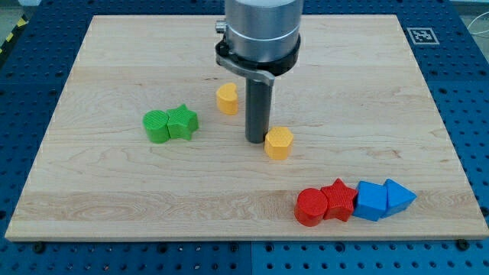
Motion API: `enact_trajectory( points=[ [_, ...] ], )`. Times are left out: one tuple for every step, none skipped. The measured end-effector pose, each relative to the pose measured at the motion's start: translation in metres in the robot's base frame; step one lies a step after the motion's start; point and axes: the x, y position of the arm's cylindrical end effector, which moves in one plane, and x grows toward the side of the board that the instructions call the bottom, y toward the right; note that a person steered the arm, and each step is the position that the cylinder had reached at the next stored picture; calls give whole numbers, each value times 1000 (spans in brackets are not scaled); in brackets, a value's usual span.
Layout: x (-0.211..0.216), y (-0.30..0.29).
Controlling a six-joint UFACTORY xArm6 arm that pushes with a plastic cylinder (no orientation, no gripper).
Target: Move the yellow heart towards the top right of the board
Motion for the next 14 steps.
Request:
enact_trajectory(
  points=[
    [-20, -30],
    [-57, -43],
    [-77, -34],
    [-99, -27],
    [-122, -24],
    [-150, -18],
    [-179, -17],
    [-185, -19],
    [-191, -25],
    [-217, -23],
    [-241, 4],
    [-249, 53],
    [-250, 84],
    [-250, 76]
  ],
)
